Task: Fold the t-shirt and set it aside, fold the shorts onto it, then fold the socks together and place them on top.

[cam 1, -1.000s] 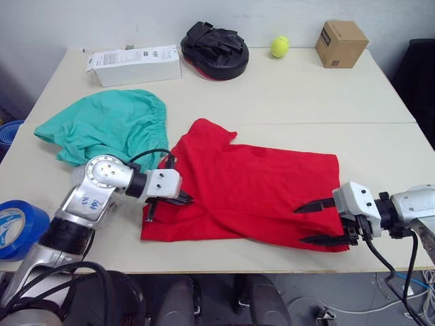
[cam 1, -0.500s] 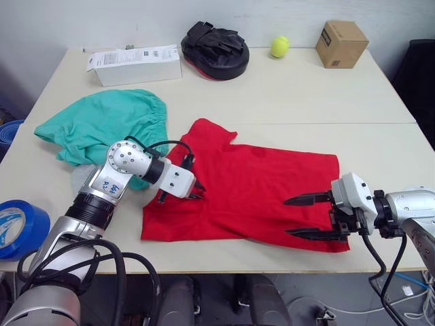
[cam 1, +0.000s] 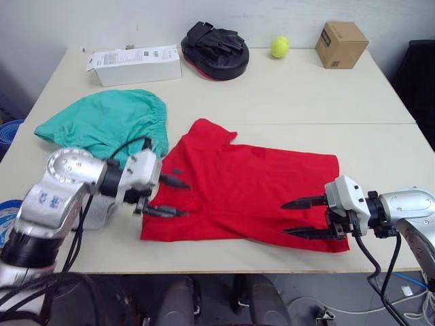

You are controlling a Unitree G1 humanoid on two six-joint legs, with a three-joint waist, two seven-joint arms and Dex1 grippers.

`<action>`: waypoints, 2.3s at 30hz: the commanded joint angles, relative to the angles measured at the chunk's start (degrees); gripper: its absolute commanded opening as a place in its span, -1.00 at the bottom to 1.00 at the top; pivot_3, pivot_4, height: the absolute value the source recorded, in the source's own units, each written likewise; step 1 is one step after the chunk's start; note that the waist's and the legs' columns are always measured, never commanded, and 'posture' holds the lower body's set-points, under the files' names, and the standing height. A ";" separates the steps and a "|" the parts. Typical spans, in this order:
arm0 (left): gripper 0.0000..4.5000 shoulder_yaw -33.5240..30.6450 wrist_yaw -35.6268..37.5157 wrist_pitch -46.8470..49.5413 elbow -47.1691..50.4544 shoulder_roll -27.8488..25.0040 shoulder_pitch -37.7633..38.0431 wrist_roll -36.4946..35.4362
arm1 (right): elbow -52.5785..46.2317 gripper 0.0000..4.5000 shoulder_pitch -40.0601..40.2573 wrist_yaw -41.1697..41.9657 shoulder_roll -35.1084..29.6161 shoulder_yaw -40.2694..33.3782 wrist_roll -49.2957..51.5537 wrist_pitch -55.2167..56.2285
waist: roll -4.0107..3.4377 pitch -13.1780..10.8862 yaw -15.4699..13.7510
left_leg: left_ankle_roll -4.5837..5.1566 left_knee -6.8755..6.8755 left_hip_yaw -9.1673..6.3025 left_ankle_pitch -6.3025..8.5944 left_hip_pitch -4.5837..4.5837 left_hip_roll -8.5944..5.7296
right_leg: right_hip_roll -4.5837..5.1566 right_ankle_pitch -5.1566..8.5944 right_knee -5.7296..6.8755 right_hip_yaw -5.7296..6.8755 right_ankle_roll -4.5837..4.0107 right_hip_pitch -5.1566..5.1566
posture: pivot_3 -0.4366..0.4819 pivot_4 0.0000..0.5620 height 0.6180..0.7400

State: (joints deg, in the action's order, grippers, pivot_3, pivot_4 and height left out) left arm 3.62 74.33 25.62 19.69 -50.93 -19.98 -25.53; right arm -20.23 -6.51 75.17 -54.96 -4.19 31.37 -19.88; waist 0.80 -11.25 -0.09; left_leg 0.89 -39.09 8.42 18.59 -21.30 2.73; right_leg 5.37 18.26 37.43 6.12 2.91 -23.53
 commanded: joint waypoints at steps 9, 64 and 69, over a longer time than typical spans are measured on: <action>-0.99 5.51 -5.11 -10.48 -6.53 0.71 5.28 12.03 | 14.59 -1.00 3.94 5.56 -4.36 0.45 -12.75 16.05 | 0.01 0.01 0.10 | 0.02 0.03 0.06 0.01 0.02 -0.02 | 0.01 0.00 -0.02 0.00 0.00 -0.01 | -0.05 -0.47 1.00; -0.99 9.56 -6.96 -17.26 -12.75 -0.83 8.96 19.71 | 17.89 -1.00 -4.94 -0.35 1.25 13.05 -22.07 15.82 | 0.09 0.46 0.25 | 0.00 0.11 0.04 0.00 0.17 0.01 | 0.08 0.01 0.02 -0.01 -0.03 0.05 | -0.05 -0.47 1.00; -0.99 9.64 -6.49 -20.10 -13.41 -2.21 10.00 20.23 | 25.17 -1.00 -2.34 2.87 -5.17 7.03 -20.03 19.52 | 0.22 0.62 0.22 | 0.05 0.11 0.03 0.03 0.23 0.01 | 0.09 0.01 -0.04 0.00 -0.03 0.14 | -0.05 -0.47 1.00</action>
State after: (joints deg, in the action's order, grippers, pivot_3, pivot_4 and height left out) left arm 11.85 67.10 4.94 8.97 -51.27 -12.13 -9.17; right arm 1.90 -9.99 76.94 -58.53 4.25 12.22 -1.22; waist 1.03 -10.63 0.13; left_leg 0.94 -38.97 8.45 18.63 -21.05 2.75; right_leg 5.46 18.27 37.40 6.12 2.88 -23.39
